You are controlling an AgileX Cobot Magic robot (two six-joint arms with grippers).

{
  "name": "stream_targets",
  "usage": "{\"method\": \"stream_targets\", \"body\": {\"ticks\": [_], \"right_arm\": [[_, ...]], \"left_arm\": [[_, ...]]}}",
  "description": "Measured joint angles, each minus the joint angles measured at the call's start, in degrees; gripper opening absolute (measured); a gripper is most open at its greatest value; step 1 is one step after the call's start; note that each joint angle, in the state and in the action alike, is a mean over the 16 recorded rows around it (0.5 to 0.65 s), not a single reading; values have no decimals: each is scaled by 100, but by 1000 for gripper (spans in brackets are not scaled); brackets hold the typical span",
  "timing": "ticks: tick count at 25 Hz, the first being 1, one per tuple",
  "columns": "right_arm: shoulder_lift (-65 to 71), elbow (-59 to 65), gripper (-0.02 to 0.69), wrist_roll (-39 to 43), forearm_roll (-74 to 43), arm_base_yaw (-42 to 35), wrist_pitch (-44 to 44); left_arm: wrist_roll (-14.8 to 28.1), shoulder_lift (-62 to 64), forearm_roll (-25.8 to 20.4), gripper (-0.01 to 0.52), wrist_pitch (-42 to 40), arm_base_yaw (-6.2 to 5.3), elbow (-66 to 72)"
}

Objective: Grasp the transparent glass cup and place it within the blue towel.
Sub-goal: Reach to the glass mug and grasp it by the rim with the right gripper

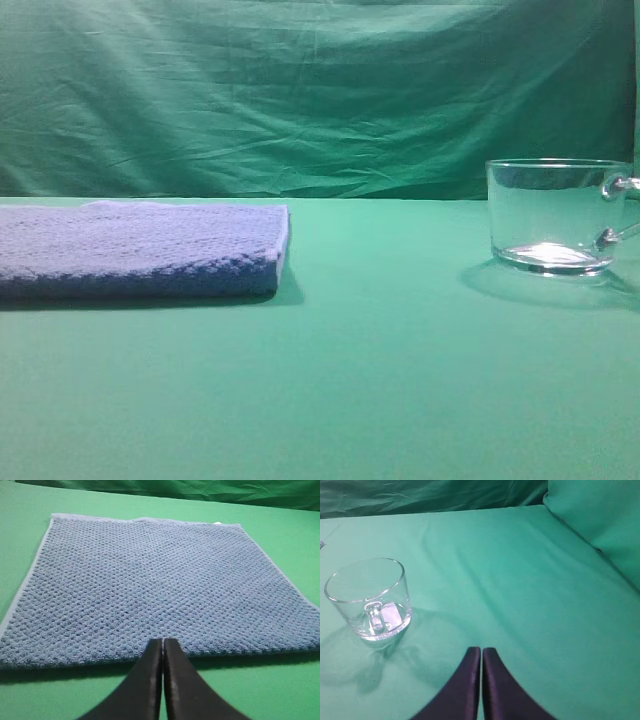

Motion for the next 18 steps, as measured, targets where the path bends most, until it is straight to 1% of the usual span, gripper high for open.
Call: {"method": "stream_targets", "body": {"ticks": [18], "right_arm": [[0,0,0,0,0,0,0]], "left_arm": [[0,0,0,0,0,0,0]]}}
